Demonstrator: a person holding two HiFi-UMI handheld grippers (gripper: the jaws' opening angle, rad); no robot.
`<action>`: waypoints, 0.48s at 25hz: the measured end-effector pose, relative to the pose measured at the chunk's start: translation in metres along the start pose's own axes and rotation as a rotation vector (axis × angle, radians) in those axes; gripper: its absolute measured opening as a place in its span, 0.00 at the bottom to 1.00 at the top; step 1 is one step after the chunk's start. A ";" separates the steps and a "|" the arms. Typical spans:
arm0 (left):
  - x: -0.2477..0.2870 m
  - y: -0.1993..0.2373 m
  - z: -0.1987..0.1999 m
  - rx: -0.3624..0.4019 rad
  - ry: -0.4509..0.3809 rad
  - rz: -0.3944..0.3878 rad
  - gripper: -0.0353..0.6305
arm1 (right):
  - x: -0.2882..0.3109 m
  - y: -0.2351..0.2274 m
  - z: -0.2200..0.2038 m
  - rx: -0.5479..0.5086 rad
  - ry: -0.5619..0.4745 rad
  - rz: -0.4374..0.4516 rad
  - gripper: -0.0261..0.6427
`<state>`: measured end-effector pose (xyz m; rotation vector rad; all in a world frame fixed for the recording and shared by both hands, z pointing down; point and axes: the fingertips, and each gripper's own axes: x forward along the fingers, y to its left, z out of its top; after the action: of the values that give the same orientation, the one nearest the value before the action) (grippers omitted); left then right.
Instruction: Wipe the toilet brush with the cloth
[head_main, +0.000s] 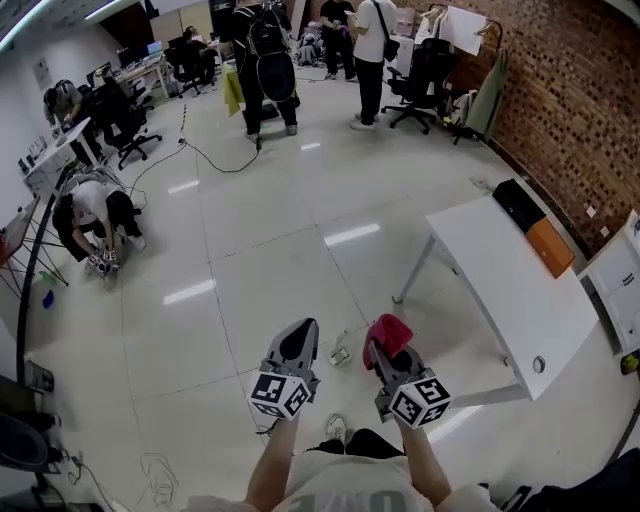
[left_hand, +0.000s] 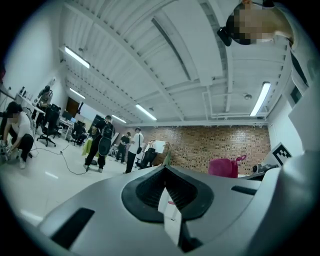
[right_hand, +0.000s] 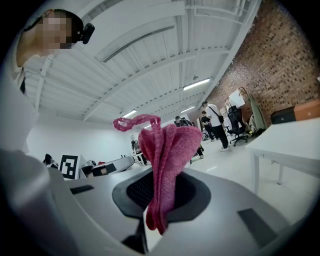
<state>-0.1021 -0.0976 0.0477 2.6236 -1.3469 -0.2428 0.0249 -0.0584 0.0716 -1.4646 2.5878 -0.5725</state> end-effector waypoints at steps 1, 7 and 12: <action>0.003 0.003 -0.001 -0.002 0.004 0.000 0.06 | 0.005 -0.003 0.000 0.004 0.001 -0.002 0.08; 0.022 0.019 -0.011 -0.006 0.034 0.009 0.06 | 0.035 -0.020 0.012 -0.013 -0.011 -0.011 0.08; 0.048 0.017 -0.005 0.020 0.022 0.009 0.06 | 0.047 -0.044 0.034 -0.049 -0.038 -0.015 0.08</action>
<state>-0.0869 -0.1461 0.0542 2.6281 -1.3611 -0.1990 0.0452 -0.1273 0.0608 -1.4954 2.5825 -0.4813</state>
